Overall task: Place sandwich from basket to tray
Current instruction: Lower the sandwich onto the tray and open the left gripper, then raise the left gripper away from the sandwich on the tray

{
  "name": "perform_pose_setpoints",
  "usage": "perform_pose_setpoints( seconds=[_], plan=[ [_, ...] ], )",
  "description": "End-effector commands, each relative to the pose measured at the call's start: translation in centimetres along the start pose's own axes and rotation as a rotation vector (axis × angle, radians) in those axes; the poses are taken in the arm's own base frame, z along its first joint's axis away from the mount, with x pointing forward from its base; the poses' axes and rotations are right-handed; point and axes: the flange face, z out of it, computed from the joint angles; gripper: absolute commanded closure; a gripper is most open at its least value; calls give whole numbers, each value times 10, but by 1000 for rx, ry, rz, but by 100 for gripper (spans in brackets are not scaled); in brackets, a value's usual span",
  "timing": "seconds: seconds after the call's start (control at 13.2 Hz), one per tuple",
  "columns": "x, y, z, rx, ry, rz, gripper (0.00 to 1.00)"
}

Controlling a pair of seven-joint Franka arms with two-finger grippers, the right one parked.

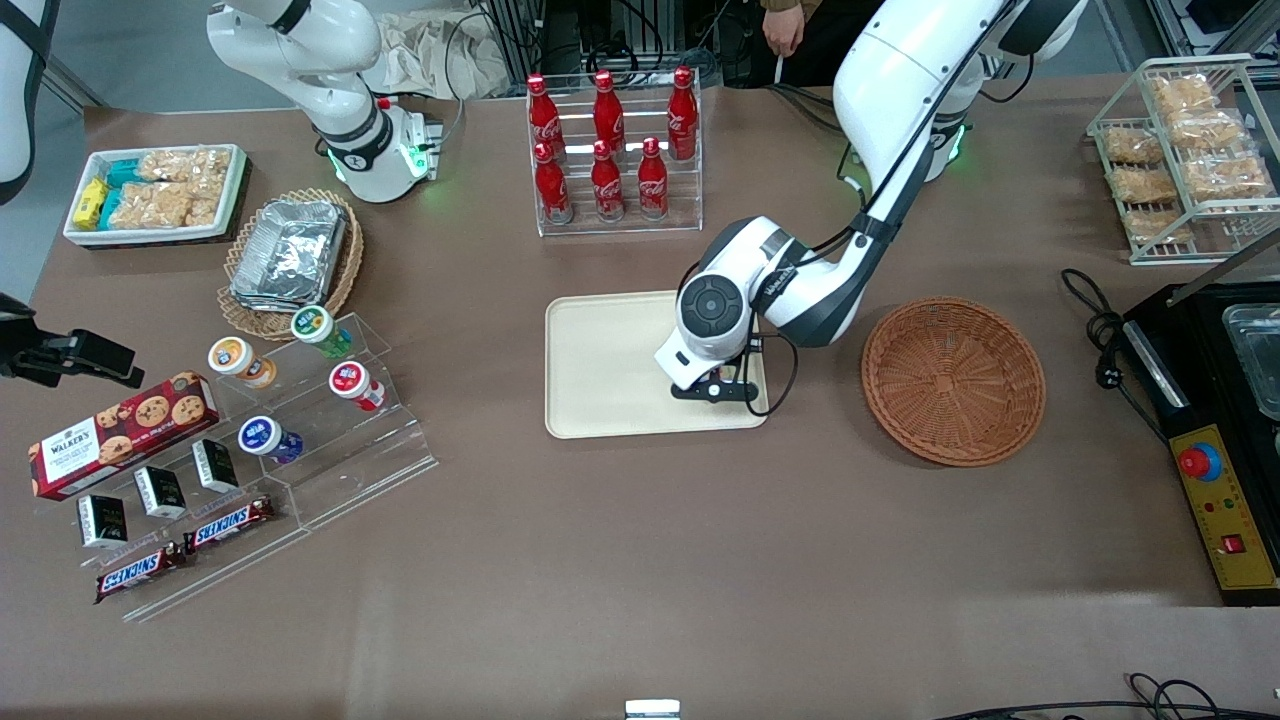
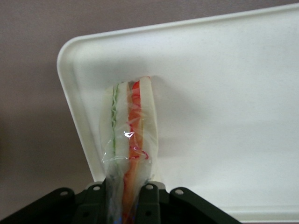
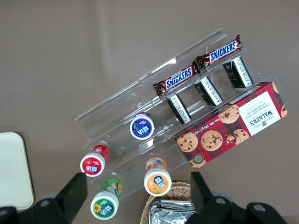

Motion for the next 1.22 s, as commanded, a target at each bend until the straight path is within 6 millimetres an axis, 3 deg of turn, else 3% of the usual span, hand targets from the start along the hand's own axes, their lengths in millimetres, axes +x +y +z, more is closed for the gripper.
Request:
perform_pose_setpoints(
  seconds=[0.0, 0.08, 0.15, 0.23, 0.46, 0.53, 0.76, 0.84, 0.91, 1.14],
  plan=[
    [-4, -6, 7, 15, 29, 24, 94],
    [-3, -10, 12, 28, 45, 29, 61],
    [-2, -11, 13, 31, 48, 28, 20],
    [-2, -12, 12, 32, 51, 28, 0],
    [3, -17, -5, 30, 62, 9, 0],
    [6, -21, -31, 39, 53, 0, 0],
    [36, -55, -140, 32, 51, -91, 0],
    [44, -72, -163, 16, 76, -115, 0],
    [54, -106, -189, 0, 106, -161, 0],
    [59, -177, -237, 20, 185, -174, 0]
  ],
)
